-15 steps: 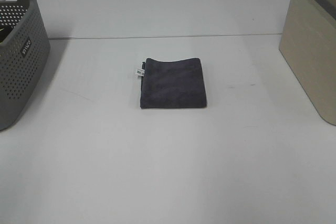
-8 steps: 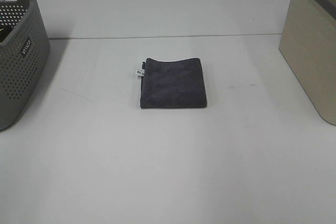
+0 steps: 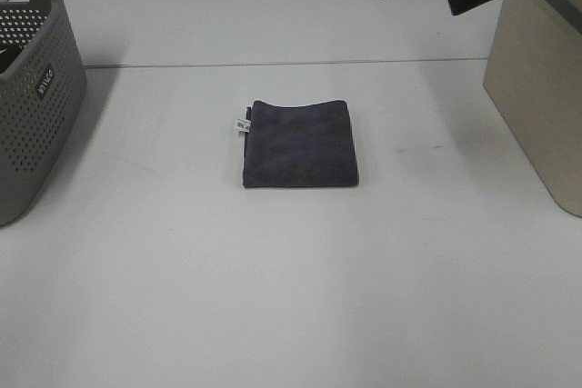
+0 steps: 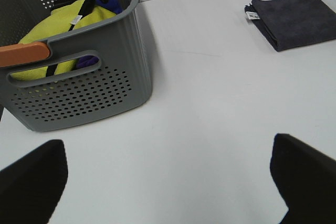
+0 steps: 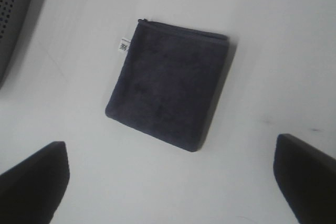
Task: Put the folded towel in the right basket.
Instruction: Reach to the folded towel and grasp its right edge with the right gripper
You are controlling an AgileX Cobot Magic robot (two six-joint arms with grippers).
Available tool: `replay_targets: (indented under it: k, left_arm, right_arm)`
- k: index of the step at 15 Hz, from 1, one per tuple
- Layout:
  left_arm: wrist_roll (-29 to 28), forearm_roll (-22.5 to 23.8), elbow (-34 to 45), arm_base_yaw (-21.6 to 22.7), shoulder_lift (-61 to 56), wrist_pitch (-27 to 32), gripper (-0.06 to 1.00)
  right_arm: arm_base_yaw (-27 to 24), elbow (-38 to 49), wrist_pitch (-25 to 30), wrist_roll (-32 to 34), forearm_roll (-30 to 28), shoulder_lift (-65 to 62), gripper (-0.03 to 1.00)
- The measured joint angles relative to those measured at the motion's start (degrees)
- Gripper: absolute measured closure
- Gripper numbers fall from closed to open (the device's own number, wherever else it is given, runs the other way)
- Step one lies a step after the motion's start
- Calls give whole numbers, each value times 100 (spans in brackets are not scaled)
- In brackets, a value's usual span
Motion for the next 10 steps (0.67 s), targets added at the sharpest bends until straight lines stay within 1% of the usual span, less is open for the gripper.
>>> replay_targets:
  k: [3, 5, 10]
  left_arm:
    - [0, 0, 0, 0, 0, 0, -4]
    - [0, 0, 0, 0, 0, 0, -4]
    - [0, 0, 0, 0, 0, 0, -4]
  right_arm:
    - [0, 0, 241, -126, 630, 653, -2]
    - [0, 0, 258, -160, 945, 1209, -2]
    - [0, 0, -229, -424, 1369, 2149, -2]
